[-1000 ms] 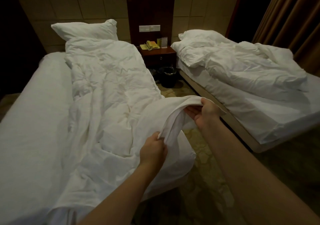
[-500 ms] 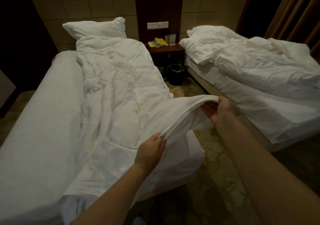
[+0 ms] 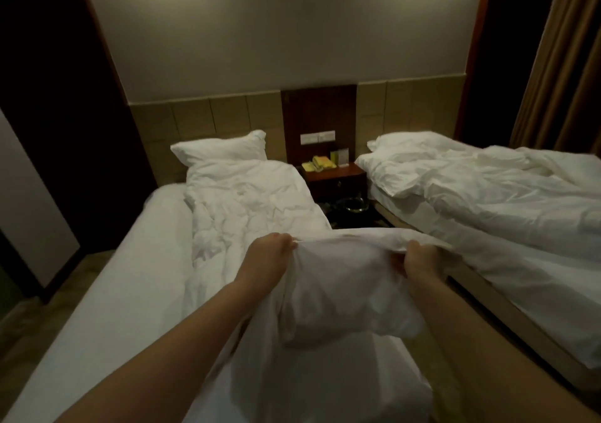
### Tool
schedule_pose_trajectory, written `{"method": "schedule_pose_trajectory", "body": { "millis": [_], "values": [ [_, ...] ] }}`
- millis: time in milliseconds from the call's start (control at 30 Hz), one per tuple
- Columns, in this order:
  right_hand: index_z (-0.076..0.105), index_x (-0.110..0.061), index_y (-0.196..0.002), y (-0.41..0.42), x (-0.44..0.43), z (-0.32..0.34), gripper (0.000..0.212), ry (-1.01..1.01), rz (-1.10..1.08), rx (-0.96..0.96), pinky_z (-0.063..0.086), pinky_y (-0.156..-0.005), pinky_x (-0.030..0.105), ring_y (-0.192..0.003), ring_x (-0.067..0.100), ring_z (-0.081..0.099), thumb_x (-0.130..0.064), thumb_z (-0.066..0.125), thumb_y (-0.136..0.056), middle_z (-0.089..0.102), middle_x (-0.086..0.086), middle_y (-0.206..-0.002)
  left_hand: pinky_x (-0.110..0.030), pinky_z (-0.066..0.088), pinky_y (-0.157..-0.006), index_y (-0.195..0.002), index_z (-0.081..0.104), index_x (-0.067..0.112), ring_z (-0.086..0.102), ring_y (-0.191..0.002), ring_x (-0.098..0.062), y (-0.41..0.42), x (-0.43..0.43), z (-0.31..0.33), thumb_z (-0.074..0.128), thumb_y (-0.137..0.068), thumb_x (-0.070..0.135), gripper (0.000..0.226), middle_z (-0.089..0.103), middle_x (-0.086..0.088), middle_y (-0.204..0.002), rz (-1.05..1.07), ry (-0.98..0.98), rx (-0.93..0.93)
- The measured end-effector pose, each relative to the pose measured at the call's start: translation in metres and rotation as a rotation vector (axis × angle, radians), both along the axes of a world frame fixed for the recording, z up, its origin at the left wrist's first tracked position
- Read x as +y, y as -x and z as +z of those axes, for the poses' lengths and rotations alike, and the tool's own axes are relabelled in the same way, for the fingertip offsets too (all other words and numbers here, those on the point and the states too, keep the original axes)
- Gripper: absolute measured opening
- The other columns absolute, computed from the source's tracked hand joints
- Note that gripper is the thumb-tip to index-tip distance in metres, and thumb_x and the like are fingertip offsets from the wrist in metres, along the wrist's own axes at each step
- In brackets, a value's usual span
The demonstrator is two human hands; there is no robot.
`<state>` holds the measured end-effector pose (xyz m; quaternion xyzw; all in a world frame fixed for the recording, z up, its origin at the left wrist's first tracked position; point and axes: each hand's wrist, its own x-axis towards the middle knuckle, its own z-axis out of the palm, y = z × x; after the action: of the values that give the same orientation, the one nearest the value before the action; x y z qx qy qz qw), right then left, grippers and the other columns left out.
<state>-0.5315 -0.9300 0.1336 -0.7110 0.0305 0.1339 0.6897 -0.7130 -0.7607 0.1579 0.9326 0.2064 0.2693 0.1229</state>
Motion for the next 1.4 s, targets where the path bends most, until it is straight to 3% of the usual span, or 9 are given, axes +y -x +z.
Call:
{"method": "schedule_pose_trajectory", "body": {
  "millis": [200,333,467,633,767,933,1100,1233,1400],
  "values": [
    [0.045,0.009,-0.127,0.002,0.005,0.054,0.053,-0.004,-0.153,-0.232,0.041,-0.092,0.037,-0.115,0.033,0.054,-0.014,0.066,-0.084,0.055,0.021,-0.125,-0.001,0.036,-0.07,-0.097,0.072,0.017,0.059,-0.082,-0.008,-0.004,-0.01,0.007,0.055,-0.092,0.006,0.021,0.066,0.009,-0.084,-0.064,0.357,-0.129],
    [0.027,0.001,-0.142,0.015,-0.003,0.005,0.061,0.053,-0.166,-0.233,0.04,-0.092,0.03,-0.125,0.034,0.047,-0.01,0.059,-0.091,0.043,0.02,-0.14,-0.014,0.038,-0.063,-0.113,0.058,0.029,0.052,-0.067,-0.008,0.003,-0.025,-0.042,0.054,-0.093,0.009,0.029,0.054,0.008,-0.067,0.001,0.56,-0.08],
    [0.015,-0.004,-0.15,0.025,-0.003,-0.021,0.07,0.128,-0.189,-0.231,0.037,-0.102,0.033,-0.131,0.034,0.043,-0.014,0.056,-0.095,0.039,0.021,-0.145,-0.022,0.042,-0.087,-0.103,0.073,0.014,0.061,-0.098,-0.013,-0.003,-0.026,-0.055,0.057,-0.091,0.009,0.021,0.071,0.002,-0.1,-0.008,0.622,0.021],
    [0.017,-0.013,-0.15,0.027,0.009,-0.022,0.071,0.114,-0.111,-0.398,0.041,-0.095,0.032,-0.12,0.029,0.052,-0.014,0.059,-0.093,0.05,0.016,-0.133,-0.015,0.034,-0.077,-0.1,0.072,0.013,0.058,-0.093,-0.012,-0.021,-0.015,-0.057,0.056,-0.092,0.012,0.018,0.068,0.003,-0.097,0.004,0.582,0.047],
    [0.044,-0.019,-0.14,0.066,0.044,-0.039,0.056,0.548,0.313,-1.003,0.03,-0.104,0.038,-0.128,0.024,0.04,-0.026,0.062,-0.087,0.043,0.004,-0.14,-0.013,0.031,-0.067,-0.1,0.071,0.012,0.055,-0.085,-0.011,-0.036,-0.008,-0.061,0.055,-0.091,0.008,0.019,0.065,0.003,-0.089,-0.022,0.52,0.035],
    [0.05,-0.032,-0.132,0.065,0.077,-0.043,0.04,0.934,0.566,-1.029,-0.006,-0.116,0.045,-0.135,0.01,0.033,-0.048,0.032,-0.1,0.05,-0.011,-0.137,-0.004,0.035,-0.063,-0.094,0.069,0.014,0.056,-0.078,-0.01,-0.044,0.017,-0.062,0.054,-0.091,0.007,0.018,0.066,0.002,-0.084,-0.055,0.526,-0.004],
    [0.067,-0.013,-0.102,0.039,0.1,-0.039,0.029,0.783,0.728,-1.207,0.042,-0.093,0.038,-0.095,0.021,0.057,-0.037,0.051,-0.097,0.066,0.005,-0.103,-0.006,0.038,-0.059,-0.077,0.045,0.027,0.054,-0.068,-0.006,-0.033,0.04,-0.065,0.058,-0.092,0.015,0.024,0.057,0.01,-0.071,-0.081,0.575,-0.053],
    [0.065,-0.009,-0.083,0.043,0.117,-0.044,0.015,0.692,0.731,-1.349,0.048,-0.063,0.035,-0.066,0.022,0.061,-0.022,0.061,-0.089,0.066,0.006,-0.077,-0.007,0.038,-0.059,-0.085,0.048,0.02,0.05,-0.063,-0.005,-0.018,0.051,-0.066,0.053,-0.094,0.011,0.014,0.052,0.011,-0.067,-0.08,0.578,-0.082],
    [0.066,-0.009,-0.078,0.04,0.152,-0.028,0.017,0.628,0.725,-1.42,0.049,-0.066,0.038,-0.065,0.025,0.061,-0.019,0.059,-0.09,0.066,0.008,-0.074,-0.013,0.035,-0.056,-0.095,0.04,0.019,0.048,-0.062,-0.012,-0.008,0.047,-0.062,0.051,-0.092,0.01,0.014,0.048,0.005,-0.069,0.025,0.468,-0.135]
  ]
}}
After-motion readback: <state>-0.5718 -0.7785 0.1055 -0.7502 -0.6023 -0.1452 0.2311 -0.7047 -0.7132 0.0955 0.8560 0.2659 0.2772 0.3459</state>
